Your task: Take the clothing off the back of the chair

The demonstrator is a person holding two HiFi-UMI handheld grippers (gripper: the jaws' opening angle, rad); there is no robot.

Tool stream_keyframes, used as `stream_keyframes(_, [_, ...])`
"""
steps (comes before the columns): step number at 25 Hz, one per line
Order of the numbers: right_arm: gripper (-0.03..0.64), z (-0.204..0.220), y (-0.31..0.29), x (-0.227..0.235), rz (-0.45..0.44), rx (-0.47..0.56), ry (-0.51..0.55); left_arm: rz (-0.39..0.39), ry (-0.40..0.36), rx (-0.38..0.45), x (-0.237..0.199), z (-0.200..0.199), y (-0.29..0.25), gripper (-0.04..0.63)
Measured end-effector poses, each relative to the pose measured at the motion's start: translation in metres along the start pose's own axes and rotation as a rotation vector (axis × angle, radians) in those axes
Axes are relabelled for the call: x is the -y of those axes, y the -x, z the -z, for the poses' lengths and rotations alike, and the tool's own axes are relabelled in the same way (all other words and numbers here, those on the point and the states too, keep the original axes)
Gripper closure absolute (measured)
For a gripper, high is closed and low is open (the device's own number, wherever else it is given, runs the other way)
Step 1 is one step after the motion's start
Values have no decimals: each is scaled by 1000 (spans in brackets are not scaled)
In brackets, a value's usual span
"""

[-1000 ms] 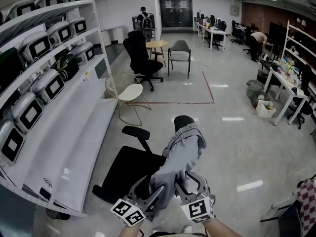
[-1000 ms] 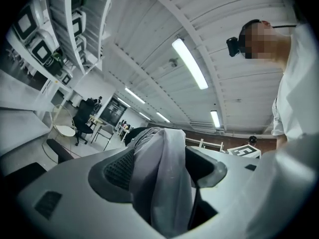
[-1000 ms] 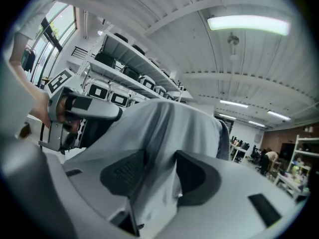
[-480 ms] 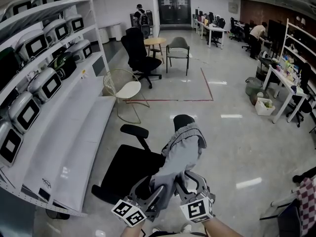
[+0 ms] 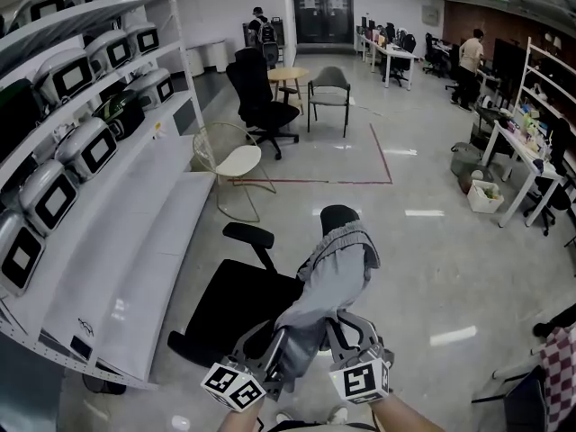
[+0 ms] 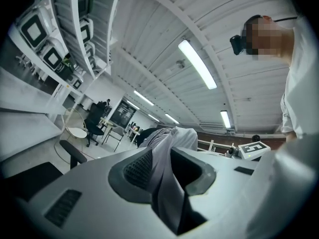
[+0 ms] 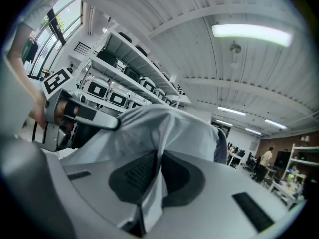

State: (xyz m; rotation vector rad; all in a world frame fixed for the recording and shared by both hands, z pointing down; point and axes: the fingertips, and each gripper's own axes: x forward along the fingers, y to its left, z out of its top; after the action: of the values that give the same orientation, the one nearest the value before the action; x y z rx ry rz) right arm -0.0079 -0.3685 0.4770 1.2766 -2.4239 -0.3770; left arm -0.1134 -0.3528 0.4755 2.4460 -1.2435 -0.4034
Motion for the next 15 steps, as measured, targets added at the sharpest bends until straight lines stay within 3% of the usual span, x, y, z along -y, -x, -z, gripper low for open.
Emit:
stream_keyframes(8, [592, -7, 2, -3, -14, 14, 17, -30, -3, 12, -4, -6, 7, 536])
stream_keyframes(11, [595, -10, 7, -7, -20, 20, 10, -9, 1, 15, 2, -7, 10, 573])
stream_keyframes(15, [597, -14, 12, -10, -16, 26, 3, 10, 18, 24, 9, -6, 16, 575])
